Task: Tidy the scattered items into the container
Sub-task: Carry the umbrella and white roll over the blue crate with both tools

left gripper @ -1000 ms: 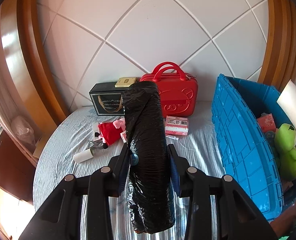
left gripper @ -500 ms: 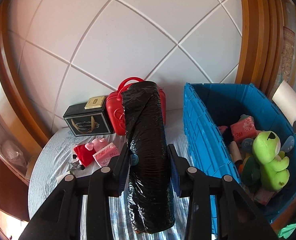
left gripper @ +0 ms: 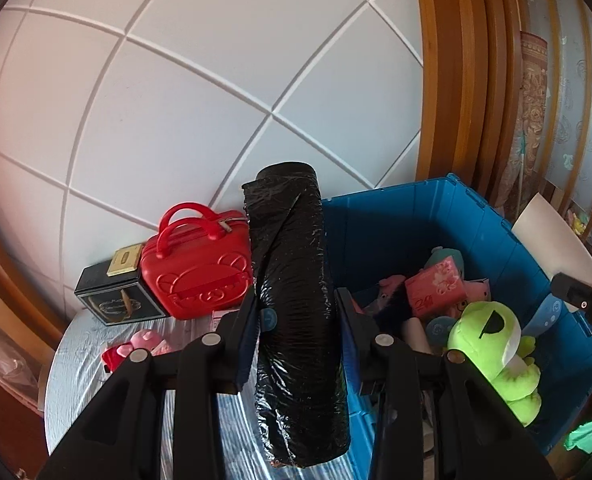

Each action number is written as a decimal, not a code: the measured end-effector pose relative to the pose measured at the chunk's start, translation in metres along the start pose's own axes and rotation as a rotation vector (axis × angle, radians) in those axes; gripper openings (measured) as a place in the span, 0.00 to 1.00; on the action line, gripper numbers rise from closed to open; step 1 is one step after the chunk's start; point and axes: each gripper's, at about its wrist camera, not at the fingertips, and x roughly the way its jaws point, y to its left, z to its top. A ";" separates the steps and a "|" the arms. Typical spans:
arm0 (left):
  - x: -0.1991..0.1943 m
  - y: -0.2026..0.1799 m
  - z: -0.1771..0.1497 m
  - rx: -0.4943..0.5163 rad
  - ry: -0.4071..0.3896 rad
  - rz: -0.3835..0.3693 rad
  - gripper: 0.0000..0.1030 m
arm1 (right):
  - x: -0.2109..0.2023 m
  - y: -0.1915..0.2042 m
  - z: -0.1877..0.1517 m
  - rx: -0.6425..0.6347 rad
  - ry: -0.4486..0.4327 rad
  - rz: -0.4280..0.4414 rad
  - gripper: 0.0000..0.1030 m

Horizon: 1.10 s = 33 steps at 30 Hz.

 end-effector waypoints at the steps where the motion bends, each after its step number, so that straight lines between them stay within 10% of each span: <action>1: 0.005 -0.007 0.006 0.009 -0.001 -0.006 0.34 | 0.002 -0.006 0.001 0.006 0.001 -0.004 0.43; 33: 0.103 -0.101 0.067 0.117 0.050 -0.116 0.34 | 0.034 -0.090 0.004 0.092 0.053 -0.055 0.43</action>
